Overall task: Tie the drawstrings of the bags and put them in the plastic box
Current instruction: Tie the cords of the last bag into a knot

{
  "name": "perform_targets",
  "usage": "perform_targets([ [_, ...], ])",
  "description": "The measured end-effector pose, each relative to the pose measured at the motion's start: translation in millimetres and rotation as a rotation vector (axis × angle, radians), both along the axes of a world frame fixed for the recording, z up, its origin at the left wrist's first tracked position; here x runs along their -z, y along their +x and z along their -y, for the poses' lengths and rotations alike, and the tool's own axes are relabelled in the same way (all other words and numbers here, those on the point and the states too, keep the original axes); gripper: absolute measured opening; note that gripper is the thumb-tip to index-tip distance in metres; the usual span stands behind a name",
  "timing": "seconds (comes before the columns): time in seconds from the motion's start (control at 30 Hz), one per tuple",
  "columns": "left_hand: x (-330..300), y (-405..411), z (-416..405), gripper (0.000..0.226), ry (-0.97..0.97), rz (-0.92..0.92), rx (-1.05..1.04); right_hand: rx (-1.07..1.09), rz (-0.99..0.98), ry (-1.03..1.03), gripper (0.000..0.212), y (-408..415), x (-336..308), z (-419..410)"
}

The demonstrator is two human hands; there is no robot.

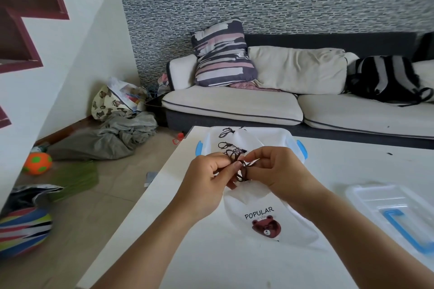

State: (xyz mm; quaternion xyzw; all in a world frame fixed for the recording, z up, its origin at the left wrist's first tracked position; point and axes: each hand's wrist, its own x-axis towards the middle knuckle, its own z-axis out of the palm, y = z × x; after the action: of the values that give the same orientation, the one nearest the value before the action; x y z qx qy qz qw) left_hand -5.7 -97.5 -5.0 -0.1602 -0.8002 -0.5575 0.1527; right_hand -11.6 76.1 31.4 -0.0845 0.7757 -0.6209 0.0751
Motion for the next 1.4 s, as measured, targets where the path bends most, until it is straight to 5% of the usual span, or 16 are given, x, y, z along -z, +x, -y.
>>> perform_targets([
  [0.1, 2.8, -0.6, -1.3, 0.031, 0.037, -0.010, -0.018, -0.047, -0.008, 0.033, 0.009, 2.6, -0.2, 2.3],
  [0.3, -4.6, 2.7, -2.9, 0.022, 0.246, 0.074, -0.004, 0.040, 0.200, -0.248, 0.007, -1.6, -8.8, -7.9],
  [0.5, -6.7, 2.6, -3.7, 0.022, 0.301, 0.098, 0.016, -0.098, 0.025, -0.138, 0.033, 4.9, -16.4, -12.3],
  [0.7, -4.0, 3.4, -4.5, 0.025, 0.219, 0.064, 0.006, -0.069, -0.141, 0.030, 0.010, 13.2, -13.1, 1.1],
  [1.03, -8.6, 6.4, -8.1, 0.024, 0.279, 0.100, 0.041, -0.059, 0.022, -0.363, 0.017, 10.7, -14.8, -1.7],
  [1.4, -6.0, 7.1, -10.2, 0.024, 0.332, 0.220, 0.043, 0.063, -0.335, 0.031, 0.019, 11.3, -8.0, 3.7],
])
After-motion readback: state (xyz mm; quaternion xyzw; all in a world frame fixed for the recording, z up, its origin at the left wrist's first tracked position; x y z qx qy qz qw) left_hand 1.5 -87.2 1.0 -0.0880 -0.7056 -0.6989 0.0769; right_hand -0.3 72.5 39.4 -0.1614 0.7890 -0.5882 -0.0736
